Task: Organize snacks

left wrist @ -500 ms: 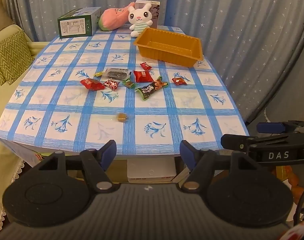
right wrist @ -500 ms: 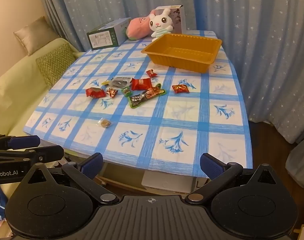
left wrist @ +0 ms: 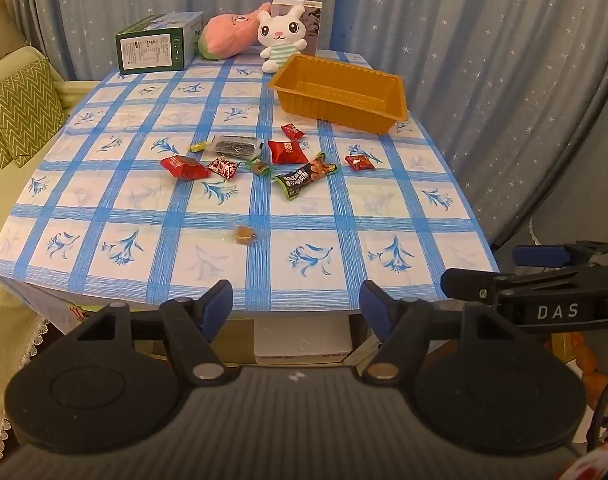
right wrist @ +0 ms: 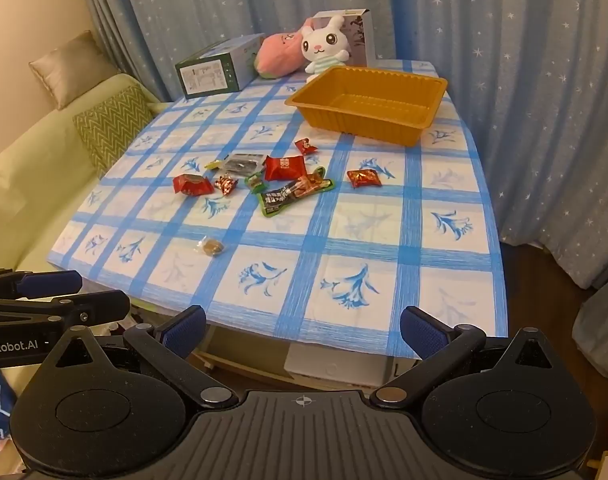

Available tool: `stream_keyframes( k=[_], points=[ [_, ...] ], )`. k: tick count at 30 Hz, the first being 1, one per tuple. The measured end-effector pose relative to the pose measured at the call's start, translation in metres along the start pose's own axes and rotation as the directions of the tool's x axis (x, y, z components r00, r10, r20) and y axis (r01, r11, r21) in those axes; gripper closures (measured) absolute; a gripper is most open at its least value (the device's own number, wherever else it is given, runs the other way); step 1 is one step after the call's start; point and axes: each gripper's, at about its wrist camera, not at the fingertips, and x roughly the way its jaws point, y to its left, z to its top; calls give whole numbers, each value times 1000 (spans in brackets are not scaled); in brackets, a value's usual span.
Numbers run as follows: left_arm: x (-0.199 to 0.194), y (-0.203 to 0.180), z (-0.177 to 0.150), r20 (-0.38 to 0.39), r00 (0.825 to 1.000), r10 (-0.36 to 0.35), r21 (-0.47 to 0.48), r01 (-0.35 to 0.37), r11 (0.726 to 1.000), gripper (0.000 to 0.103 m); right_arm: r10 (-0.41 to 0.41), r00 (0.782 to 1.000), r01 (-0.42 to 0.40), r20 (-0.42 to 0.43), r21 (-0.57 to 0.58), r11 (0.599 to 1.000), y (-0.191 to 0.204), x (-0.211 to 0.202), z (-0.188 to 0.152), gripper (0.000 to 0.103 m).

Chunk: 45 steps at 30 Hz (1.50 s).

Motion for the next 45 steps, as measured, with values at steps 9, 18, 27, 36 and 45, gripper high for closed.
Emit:
stream_keyframes(
  k=[9,18,27,36,45],
  points=[
    [0,0,0,-1,1000,0,2,0,1000,35,2,1000,-2,2,4,1000,0,-1,1,0],
    [0,0,0,-3,1000,1,2,-1,1000,35,4,1000,-4,2,4,1000,-2,-1,1,0],
    [0,0,0,-3,1000,2,2,-2,1000,35,6,1000,-6,2,5,1000,0,0,2,0],
    [0,0,0,-3,1000,1,3,-1,1000,35,7,1000,-7,3,4,1000,1,1,2,0],
    [0,0,0,-4,1000,2,2,-2,1000,35,8,1000,-8,3,4,1000,1,1,3,0]
  ],
)
